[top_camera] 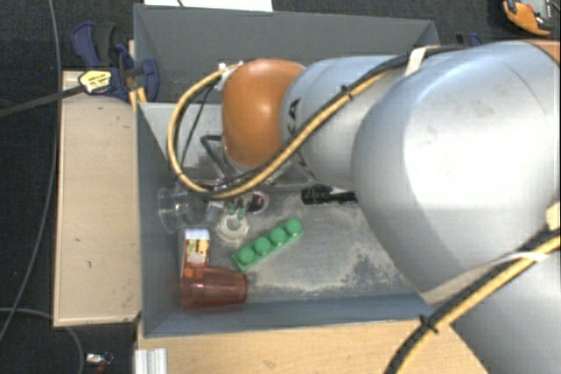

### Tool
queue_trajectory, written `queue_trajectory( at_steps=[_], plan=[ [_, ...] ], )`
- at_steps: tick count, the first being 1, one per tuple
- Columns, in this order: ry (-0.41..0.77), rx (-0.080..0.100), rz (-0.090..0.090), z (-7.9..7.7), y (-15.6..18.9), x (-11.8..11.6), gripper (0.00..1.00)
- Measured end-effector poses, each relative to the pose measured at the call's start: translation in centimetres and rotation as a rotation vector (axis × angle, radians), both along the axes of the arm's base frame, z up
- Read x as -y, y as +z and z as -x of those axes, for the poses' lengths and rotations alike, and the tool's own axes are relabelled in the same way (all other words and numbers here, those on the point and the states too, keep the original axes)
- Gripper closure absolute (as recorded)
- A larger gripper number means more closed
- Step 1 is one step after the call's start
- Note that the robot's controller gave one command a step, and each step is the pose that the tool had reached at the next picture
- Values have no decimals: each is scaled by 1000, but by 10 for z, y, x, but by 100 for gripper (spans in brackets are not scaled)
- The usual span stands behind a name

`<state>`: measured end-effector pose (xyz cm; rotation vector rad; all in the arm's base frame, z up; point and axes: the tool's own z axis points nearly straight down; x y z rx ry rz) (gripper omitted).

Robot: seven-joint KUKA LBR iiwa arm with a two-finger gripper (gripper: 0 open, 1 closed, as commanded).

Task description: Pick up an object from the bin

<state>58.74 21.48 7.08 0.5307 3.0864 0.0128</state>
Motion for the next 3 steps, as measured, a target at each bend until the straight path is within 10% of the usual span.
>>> queue_trajectory(
  at_steps=[3],
  plan=[
    [-3,-8,2,2,38,1,100]
  ],
)
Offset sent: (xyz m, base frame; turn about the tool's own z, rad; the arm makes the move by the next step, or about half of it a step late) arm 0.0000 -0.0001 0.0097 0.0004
